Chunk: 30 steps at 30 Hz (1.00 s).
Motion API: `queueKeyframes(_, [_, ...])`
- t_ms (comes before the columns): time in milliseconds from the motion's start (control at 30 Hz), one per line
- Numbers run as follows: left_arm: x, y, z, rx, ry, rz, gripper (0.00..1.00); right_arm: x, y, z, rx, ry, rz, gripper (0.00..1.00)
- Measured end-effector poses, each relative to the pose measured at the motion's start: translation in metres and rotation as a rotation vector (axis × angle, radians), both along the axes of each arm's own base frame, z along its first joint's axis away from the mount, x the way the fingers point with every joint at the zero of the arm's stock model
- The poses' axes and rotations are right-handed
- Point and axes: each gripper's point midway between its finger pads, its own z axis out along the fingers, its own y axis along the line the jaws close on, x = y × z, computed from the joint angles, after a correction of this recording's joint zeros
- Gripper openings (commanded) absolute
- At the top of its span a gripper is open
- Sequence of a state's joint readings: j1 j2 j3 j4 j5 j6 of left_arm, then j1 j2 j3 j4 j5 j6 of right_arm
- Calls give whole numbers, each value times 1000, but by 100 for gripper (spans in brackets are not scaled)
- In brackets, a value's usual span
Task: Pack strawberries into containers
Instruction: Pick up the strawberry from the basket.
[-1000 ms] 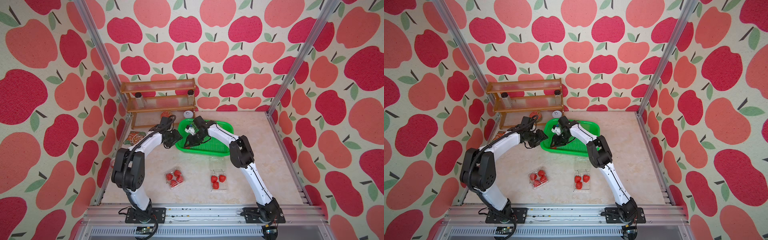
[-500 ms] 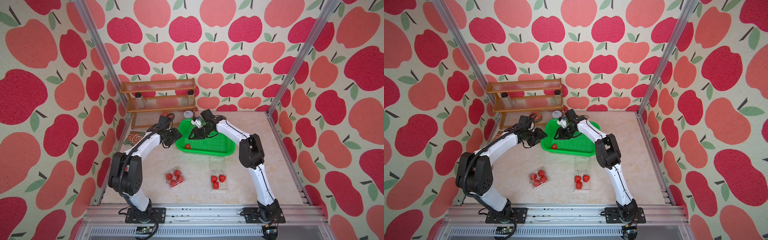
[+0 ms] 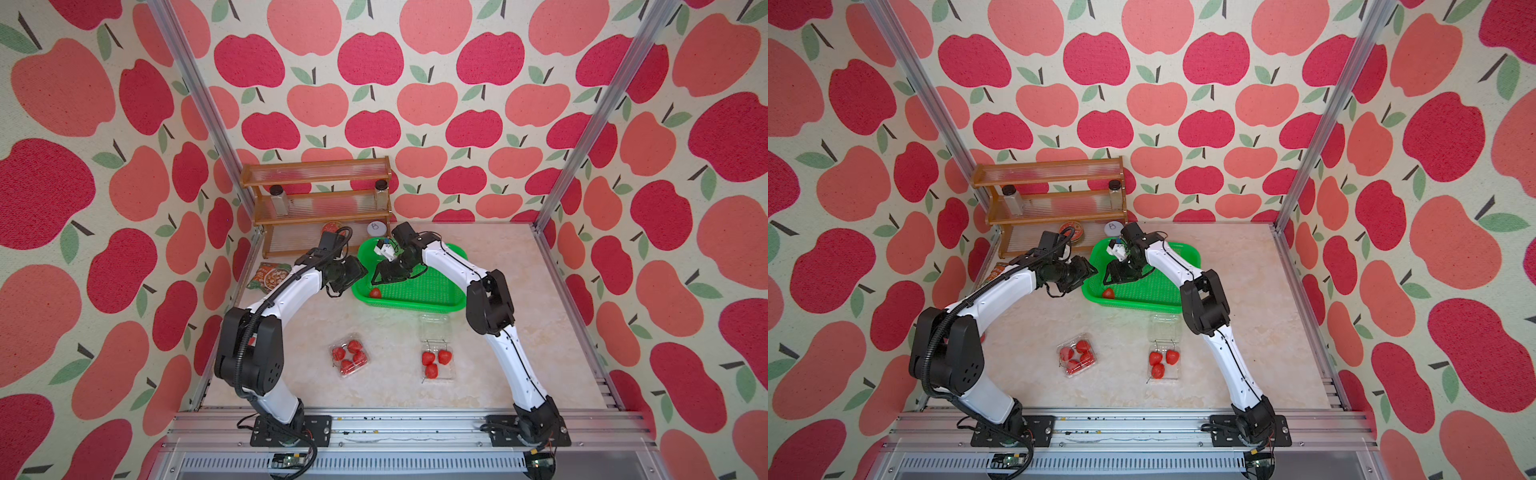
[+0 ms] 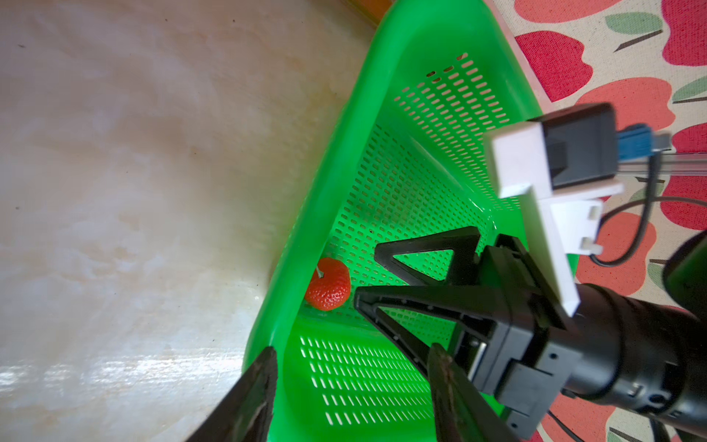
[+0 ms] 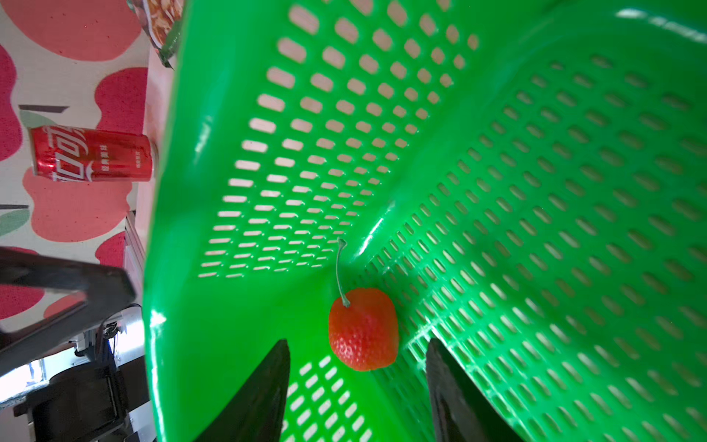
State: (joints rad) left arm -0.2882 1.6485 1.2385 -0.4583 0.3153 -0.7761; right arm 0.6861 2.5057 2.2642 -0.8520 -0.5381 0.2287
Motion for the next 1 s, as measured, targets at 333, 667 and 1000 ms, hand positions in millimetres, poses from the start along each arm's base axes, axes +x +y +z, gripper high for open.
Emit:
queueKeyframes(333, [0,0,-1,1,3,-1,61,-21,12,-22,-56,9,72,63])
queueKeyframes(667, [0,0,-1,1,3,-1,61,-25,16,-23,-79,-15,87,61])
queueKeyframes(1000, [-1,0,-2,1,6,-1,61,-28,16,-27,-139,-66,123,59])
